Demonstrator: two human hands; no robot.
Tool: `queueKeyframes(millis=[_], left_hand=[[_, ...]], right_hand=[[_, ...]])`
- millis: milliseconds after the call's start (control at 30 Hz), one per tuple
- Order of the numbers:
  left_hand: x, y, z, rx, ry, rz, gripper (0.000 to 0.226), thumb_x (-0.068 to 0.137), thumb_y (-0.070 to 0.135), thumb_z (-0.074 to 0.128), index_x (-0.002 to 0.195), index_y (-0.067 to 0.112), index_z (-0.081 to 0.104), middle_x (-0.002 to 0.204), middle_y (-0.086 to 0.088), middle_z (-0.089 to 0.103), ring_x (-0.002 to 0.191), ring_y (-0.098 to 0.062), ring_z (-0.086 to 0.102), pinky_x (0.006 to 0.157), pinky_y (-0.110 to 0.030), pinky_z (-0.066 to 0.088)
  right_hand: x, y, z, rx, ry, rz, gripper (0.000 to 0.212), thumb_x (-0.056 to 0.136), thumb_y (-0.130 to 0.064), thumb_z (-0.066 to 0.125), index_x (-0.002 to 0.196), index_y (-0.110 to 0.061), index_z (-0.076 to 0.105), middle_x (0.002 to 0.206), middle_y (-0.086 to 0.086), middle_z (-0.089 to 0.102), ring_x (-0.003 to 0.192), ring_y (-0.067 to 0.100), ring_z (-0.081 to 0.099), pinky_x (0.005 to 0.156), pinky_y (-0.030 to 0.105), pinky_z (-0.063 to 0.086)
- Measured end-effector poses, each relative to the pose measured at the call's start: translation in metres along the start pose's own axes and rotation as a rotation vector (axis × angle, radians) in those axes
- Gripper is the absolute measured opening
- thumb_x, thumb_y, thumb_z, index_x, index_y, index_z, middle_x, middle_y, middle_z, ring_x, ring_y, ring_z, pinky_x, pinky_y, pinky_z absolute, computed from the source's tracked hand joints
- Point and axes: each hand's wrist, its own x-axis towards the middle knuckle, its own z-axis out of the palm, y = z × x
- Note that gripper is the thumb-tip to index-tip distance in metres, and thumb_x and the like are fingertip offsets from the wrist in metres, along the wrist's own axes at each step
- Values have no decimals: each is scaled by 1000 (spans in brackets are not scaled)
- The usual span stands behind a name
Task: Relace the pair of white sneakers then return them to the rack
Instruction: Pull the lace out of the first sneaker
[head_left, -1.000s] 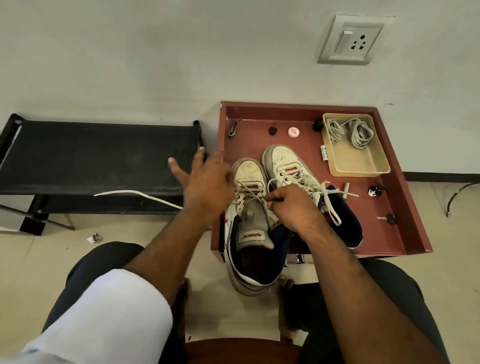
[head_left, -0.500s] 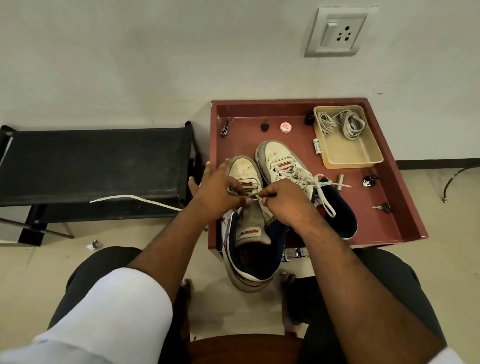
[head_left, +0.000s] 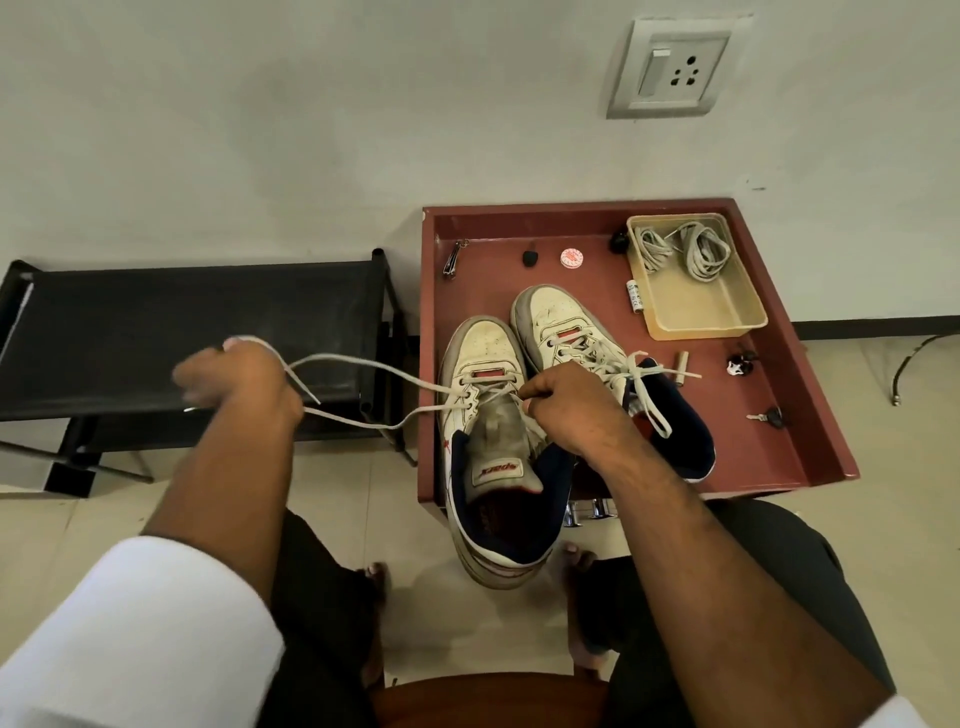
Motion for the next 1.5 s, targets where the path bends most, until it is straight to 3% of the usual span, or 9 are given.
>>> queueKeyframes(millis=[100, 233, 300, 433, 533, 933, 1100, 1333, 1500], left_hand=[[-14, -10, -11, 451, -126, 229, 73, 94, 32, 61, 154, 19, 23, 159, -12, 23, 144, -34, 29, 115, -41, 31], [-96, -39, -20, 600, -885, 555, 19, 93, 30, 65, 108, 21, 71, 103, 5, 71, 99, -14, 66, 84, -33, 53], [-118, -53, -20, 798, -1029, 595, 19, 93, 35, 65, 90, 19, 74, 84, 4, 71, 82, -12, 68, 73, -31, 56], [-116, -58, -9, 890, -944, 623, 33, 91, 42, 65, 77, 12, 69, 70, -4, 67, 63, -17, 65, 60, -33, 56], [-110, -55, -8, 862, -1024, 520, 36, 81, 45, 75, 82, 9, 68, 74, -5, 69, 61, -18, 67, 47, -24, 51], [-103, -41, -7, 1077, -1016, 629, 10, 91, 23, 68, 84, 16, 71, 80, -2, 68, 66, -14, 67, 62, -30, 60], [-97, -35, -6, 1026, -1026, 496, 13, 90, 16, 68, 83, 6, 72, 74, -9, 70, 50, -14, 64, 44, -21, 50], [-92, -36, -5, 969, -1061, 441, 12, 88, 13, 70, 81, 3, 73, 68, -8, 67, 44, -9, 56, 43, -19, 45], [-85, -36, -6, 958, -1081, 510, 7, 86, 13, 72, 82, 10, 77, 78, -3, 73, 70, -13, 69, 63, -24, 56]], right_hand=[[0, -1, 3, 2, 13, 4, 25, 89, -12, 62, 112, -19, 71, 113, 0, 69, 91, 13, 63, 74, 24, 49], [-1, -1, 6, 84, 26, 10, 14, 88, -27, 69, 96, -17, 73, 93, -3, 70, 85, 11, 63, 74, 27, 48], [-3, -3, 2, 374, 19, 111, 16, 88, -27, 69, 91, -13, 74, 90, 0, 71, 87, 11, 63, 79, 29, 46], [0, -2, -3, 601, -4, 196, 15, 95, -9, 57, 98, -10, 71, 89, 6, 73, 81, 12, 65, 81, 29, 52], [4, -3, 5, 381, 50, 62, 18, 88, -6, 65, 92, -22, 71, 85, 0, 73, 86, 14, 68, 89, 35, 55], [8, -17, 31, -287, 131, -295, 28, 86, -12, 63, 110, -24, 73, 108, 1, 64, 97, 20, 62, 80, 33, 52], [8, -8, 25, -32, 313, -197, 5, 88, -19, 69, 84, -19, 72, 98, -2, 54, 87, 11, 54, 74, 21, 36], [5, -18, 19, -419, 223, -401, 31, 84, -29, 71, 115, -31, 69, 148, -5, 37, 143, 24, 21, 114, 46, 19], [5, -26, 28, -396, 222, -397, 11, 88, -28, 67, 95, -30, 76, 156, -8, 31, 146, 23, 16, 114, 45, 15]])
